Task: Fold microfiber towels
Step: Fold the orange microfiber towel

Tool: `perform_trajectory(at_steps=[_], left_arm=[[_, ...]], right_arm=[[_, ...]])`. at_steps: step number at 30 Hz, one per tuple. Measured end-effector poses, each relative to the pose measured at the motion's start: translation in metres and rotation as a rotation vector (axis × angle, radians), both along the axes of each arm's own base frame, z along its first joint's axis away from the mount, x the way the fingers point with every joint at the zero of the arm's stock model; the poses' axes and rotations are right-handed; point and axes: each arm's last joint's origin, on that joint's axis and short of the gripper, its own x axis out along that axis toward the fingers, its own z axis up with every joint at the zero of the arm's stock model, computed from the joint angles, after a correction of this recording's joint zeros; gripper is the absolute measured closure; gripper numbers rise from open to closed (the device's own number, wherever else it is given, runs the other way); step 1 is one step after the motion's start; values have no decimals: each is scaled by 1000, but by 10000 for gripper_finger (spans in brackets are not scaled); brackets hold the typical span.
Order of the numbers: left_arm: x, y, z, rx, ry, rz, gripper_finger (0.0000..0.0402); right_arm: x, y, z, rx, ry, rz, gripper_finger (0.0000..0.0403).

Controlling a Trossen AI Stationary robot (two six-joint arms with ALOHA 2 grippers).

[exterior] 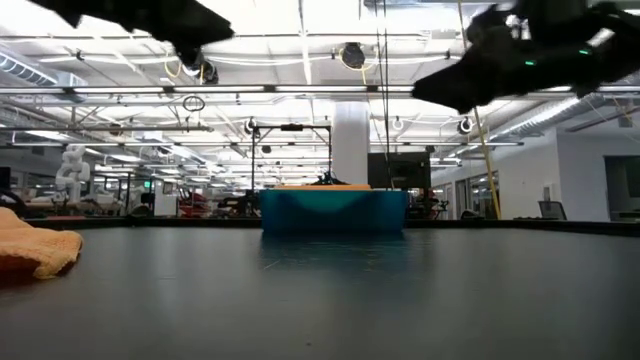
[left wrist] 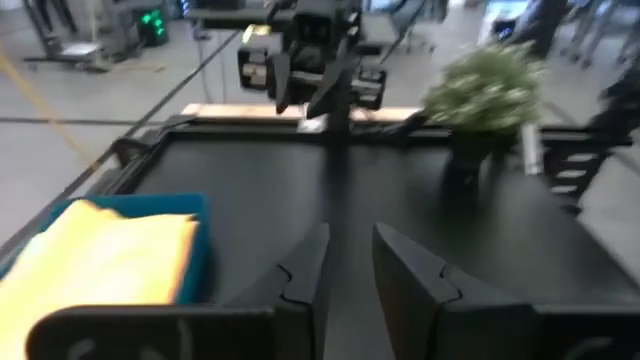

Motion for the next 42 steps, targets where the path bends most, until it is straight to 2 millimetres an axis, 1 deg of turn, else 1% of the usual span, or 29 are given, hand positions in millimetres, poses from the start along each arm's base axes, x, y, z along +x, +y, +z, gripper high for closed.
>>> perform_trajectory(at_steps=[2,4,6,8,12,14,17,23,28,34,42], left_arm=[[-8,-11,-5,-9,-36,-6,329],[-11,-20,-14,-8,-74,0,333],[-12,-26,-27,-1,-122,10,336],[-11,-31,-42,3,-174,-6,336],[-11,-36,-72,-19,-233,-32,337],[-11,-37,-82,-40,-255,-21,337],[-10,-37,-93,-77,-241,16,337],[1,-48,-108,-116,-152,9,337],[6,-63,-111,-97,-174,-64,337],[4,-74,-112,-59,-175,-63,337],[0,-90,-115,-59,-148,-94,337]], right_arm=[[-10,10,-9,25,-47,16,264],[-19,16,-17,50,-93,-9,264],[-28,20,-26,60,-130,-13,264],[-33,25,-34,43,-146,37,264],[-34,30,-31,79,-206,63,264],[-32,32,-34,114,-181,76,264],[-31,35,-38,147,-155,94,264],[-26,46,-49,189,-87,113,264],[-23,59,-63,169,25,111,264],[-9,67,-62,123,72,75,264],[0,74,-67,165,87,91,264]])
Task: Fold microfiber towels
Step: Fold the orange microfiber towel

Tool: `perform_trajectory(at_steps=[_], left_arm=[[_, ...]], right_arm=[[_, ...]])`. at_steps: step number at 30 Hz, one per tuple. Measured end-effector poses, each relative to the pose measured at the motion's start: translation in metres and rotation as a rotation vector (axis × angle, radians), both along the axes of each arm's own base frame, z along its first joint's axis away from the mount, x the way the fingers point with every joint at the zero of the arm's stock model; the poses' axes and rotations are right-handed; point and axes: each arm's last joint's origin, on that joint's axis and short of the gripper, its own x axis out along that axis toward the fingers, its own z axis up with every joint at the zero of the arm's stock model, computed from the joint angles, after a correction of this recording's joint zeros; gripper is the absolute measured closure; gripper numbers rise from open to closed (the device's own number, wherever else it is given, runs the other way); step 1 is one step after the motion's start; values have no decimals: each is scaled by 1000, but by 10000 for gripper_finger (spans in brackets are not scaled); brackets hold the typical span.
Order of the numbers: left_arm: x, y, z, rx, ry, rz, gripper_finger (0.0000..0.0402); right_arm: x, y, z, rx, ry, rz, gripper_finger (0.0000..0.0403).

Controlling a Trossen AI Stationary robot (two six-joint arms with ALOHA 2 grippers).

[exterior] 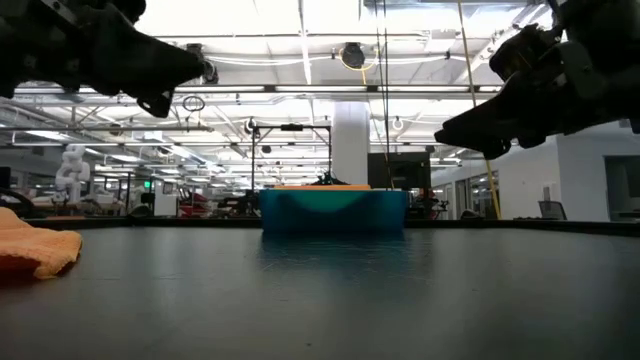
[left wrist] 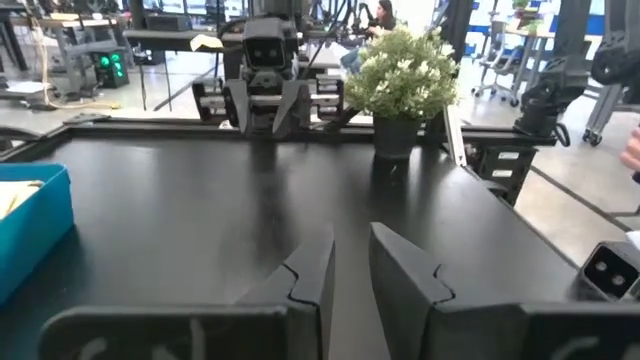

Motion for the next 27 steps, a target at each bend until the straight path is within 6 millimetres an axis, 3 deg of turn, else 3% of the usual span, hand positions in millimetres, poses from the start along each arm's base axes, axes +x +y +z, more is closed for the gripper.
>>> perform_trajectory(at_steps=[9,15,20,23,27], left_arm=[[-8,-17,-4,-37,47,2,337],[-14,-27,-7,-26,58,49,337],[-6,-30,-17,-78,104,97,337],[1,-44,-21,-91,143,59,337],[22,-68,-21,19,148,23,337]], right_arm=[[7,16,-6,27,-24,62,264],[29,33,-14,-4,46,110,264],[57,48,-20,-13,59,134,264],[69,59,-25,-20,71,146,264],[81,67,-33,2,96,129,264]])
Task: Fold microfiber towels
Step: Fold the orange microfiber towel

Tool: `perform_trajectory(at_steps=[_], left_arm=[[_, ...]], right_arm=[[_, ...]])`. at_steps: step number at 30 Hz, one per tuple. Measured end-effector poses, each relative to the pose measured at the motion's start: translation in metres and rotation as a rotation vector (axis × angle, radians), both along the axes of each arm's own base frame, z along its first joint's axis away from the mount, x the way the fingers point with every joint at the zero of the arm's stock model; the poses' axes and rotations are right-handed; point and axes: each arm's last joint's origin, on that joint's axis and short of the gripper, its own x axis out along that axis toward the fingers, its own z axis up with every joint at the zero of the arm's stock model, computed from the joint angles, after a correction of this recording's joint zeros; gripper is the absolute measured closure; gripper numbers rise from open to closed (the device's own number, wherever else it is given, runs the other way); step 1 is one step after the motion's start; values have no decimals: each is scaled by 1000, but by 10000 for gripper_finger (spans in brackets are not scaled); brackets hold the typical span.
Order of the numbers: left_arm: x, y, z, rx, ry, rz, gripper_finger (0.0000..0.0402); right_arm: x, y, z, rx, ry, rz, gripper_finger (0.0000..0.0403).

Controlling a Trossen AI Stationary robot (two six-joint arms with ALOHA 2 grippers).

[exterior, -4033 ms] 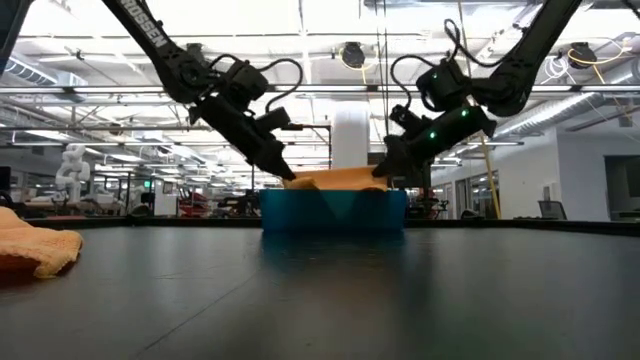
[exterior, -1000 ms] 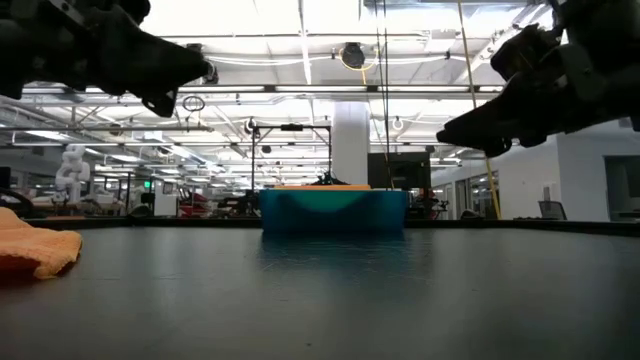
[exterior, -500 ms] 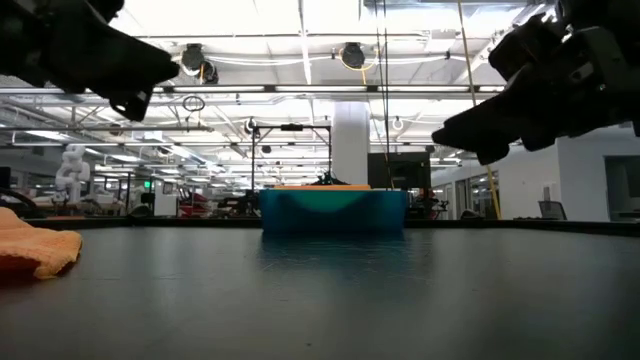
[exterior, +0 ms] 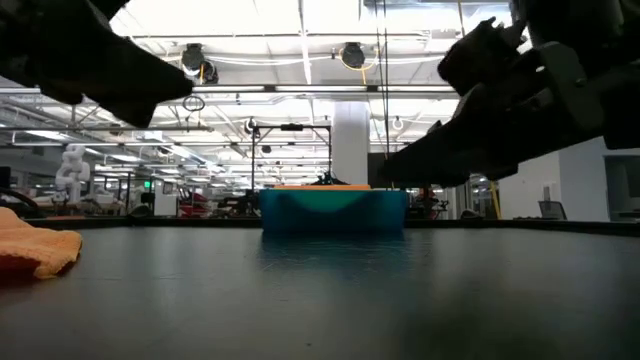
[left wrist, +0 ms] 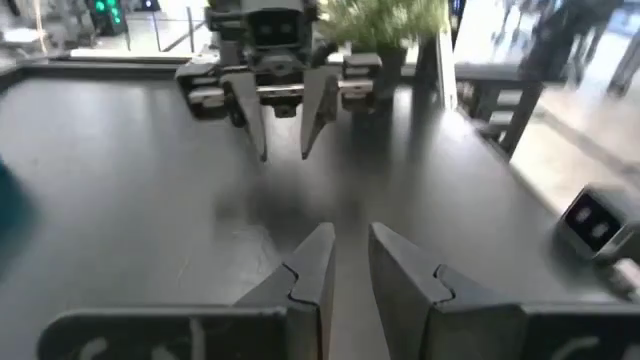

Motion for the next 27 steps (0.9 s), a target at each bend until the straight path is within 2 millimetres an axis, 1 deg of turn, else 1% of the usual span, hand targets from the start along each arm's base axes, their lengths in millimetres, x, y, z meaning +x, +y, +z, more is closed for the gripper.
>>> perform_trajectory(at_steps=[2,6,10,13,16,18,21,24,27], left_arm=[[13,-9,0,30,7,-17,337],[31,-25,2,51,51,-51,337],[38,-43,12,33,141,-67,337],[34,-62,21,14,178,-74,337],[25,-80,27,37,196,-83,337],[18,-91,30,56,215,-84,337],[9,-103,36,42,285,-77,337],[2,-108,40,6,416,-11,337],[-1,-115,56,-64,503,30,337]], right_arm=[[4,3,-1,19,3,2,264],[9,14,3,33,-22,30,264],[12,37,14,78,-66,84,264],[18,63,25,104,-89,135,264],[21,86,32,27,-75,147,264],[25,97,37,-8,-56,159,264],[30,103,41,-27,-22,163,264],[31,103,41,-27,-16,161,264],[32,100,41,-34,-19,129,264]])
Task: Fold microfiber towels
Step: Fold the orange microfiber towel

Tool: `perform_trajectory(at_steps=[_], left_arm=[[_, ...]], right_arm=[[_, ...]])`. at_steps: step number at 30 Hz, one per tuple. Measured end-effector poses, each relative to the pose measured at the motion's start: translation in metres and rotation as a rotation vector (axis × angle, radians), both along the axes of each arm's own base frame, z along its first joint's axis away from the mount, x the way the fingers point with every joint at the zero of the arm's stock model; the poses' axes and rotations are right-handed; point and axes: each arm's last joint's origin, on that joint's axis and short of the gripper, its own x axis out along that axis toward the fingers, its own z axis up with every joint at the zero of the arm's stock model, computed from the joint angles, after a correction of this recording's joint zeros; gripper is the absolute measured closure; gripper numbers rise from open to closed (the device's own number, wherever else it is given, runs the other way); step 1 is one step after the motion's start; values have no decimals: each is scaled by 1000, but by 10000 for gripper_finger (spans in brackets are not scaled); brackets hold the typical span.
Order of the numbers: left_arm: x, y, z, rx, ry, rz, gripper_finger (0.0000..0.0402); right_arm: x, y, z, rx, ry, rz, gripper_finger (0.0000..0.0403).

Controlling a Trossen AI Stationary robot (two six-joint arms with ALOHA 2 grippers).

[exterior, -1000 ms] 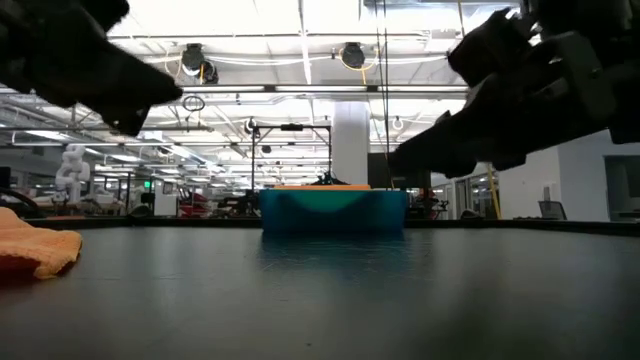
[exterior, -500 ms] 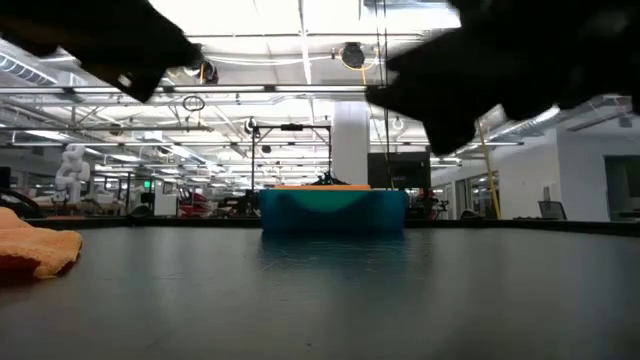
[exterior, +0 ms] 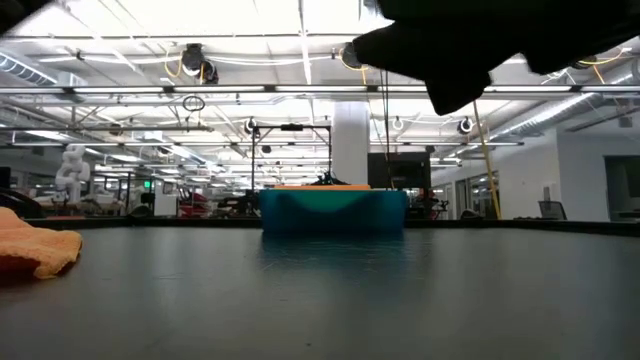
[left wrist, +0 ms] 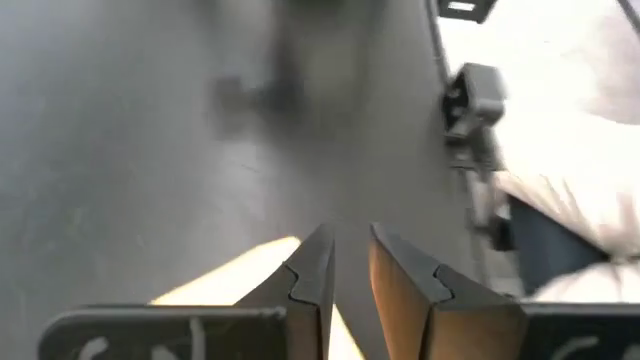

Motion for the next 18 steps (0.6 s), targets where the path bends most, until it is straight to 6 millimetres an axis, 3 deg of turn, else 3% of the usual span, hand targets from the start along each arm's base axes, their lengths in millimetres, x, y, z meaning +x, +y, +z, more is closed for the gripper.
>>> perform_trajectory(at_steps=[5,12,18], left_arm=[[-3,-15,16,-13,96,-23,337],[3,-41,-11,3,407,-1,337],[13,-58,-6,14,516,-6,337]], right_arm=[[2,-5,0,5,-12,-102,264],[-1,-1,0,22,-7,-106,264],[-1,-1,1,32,-20,-108,264]])
